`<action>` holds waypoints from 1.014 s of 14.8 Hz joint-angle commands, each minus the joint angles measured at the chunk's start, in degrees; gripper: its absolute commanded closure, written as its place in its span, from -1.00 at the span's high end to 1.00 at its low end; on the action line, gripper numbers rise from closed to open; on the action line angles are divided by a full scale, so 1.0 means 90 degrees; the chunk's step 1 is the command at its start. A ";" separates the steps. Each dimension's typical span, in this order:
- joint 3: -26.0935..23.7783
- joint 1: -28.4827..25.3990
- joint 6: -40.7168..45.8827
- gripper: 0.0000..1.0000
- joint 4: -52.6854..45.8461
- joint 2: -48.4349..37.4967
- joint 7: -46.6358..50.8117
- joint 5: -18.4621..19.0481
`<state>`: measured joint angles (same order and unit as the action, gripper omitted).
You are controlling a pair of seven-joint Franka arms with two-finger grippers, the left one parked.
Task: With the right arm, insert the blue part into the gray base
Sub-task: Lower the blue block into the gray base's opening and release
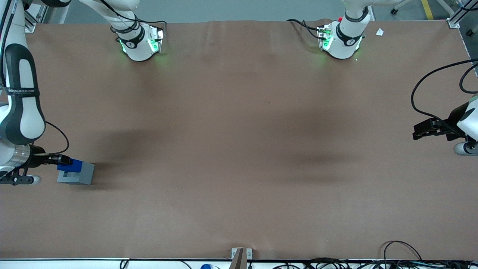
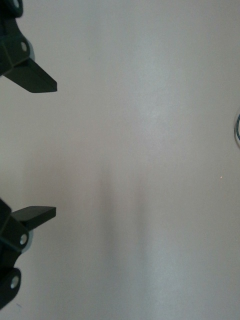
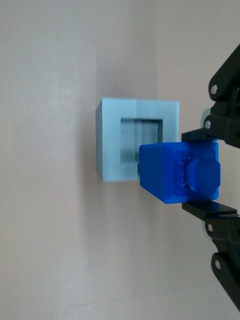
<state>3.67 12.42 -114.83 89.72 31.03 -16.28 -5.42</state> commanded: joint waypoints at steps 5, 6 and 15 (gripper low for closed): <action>-0.0096 0.0202 0.0034 -0.99 -0.0330 0.0282 -0.0192 0.0055; -0.0096 0.0241 -0.0004 -0.99 -0.0378 0.0340 -0.0319 0.0046; -0.0105 0.0310 -0.0063 -0.99 -0.0672 0.0604 -0.0291 -0.0003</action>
<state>3.47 14.39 -115.23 85.24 35.00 -18.79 -5.43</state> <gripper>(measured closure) 0.493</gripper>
